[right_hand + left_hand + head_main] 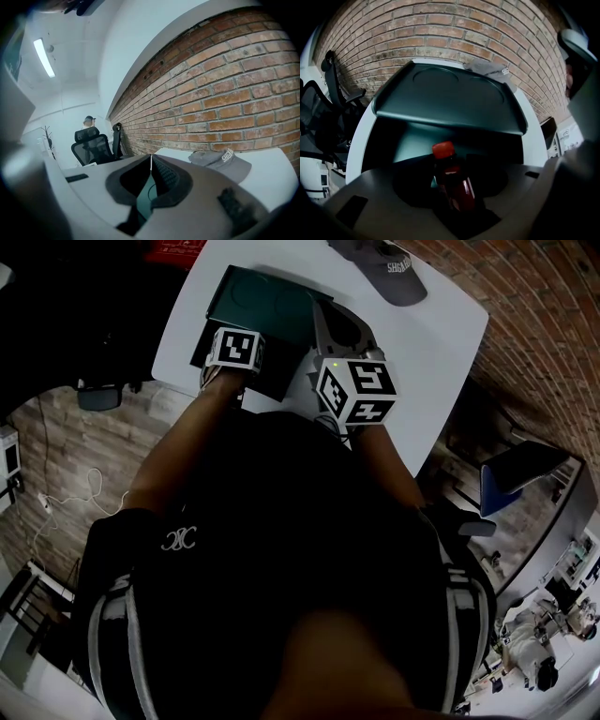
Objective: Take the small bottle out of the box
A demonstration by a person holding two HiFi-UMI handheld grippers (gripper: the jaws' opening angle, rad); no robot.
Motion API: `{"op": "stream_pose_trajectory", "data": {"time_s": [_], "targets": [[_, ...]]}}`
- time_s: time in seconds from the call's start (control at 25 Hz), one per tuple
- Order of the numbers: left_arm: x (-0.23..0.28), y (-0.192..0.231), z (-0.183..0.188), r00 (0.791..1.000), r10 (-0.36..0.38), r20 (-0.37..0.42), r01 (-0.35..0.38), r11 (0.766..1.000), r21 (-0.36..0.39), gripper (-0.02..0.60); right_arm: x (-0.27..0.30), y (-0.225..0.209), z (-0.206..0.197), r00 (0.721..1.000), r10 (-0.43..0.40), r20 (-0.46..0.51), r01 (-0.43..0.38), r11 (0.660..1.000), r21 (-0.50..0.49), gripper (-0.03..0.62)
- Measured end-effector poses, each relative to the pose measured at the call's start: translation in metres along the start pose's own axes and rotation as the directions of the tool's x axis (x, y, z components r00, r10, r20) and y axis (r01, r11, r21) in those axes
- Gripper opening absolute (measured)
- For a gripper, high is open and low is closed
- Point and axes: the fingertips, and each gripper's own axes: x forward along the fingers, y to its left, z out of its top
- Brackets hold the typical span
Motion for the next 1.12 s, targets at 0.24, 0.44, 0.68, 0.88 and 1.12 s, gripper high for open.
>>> {"op": "stream_pose_trajectory", "data": {"time_s": [0.24,0.44,0.68,0.88,1.12], "targets": [[-0.019,-0.002,0.012,0.993,-0.013,0.116,0.015,1.0,-0.009,0.221,-0.004,0.005,0.001,1.0,0.008,0.008,-0.008,1.0,-0.015,0.031],[-0.043,-0.006,0.019,0.977,-0.026,0.211,0.025,1.0,0.007,0.221,-0.008,0.016,0.001,0.999,0.031,0.007,-0.031,0.999,-0.029,0.031],[-0.082,-0.009,0.02,0.938,-0.076,0.337,0.085,0.996,-0.013,0.22,-0.01,0.034,0.001,0.998,0.065,0.001,-0.065,0.996,-0.052,0.031],[-0.132,-0.008,0.04,0.835,-0.034,0.549,0.025,0.999,0.024,0.219,-0.01,0.042,0.004,0.997,0.071,0.025,-0.069,0.995,-0.071,0.031],[-0.202,-0.012,0.064,0.656,0.013,0.755,-0.037,0.999,0.015,0.219,-0.02,0.045,0.011,0.996,0.044,0.078,-0.037,0.996,-0.084,0.029]]}}
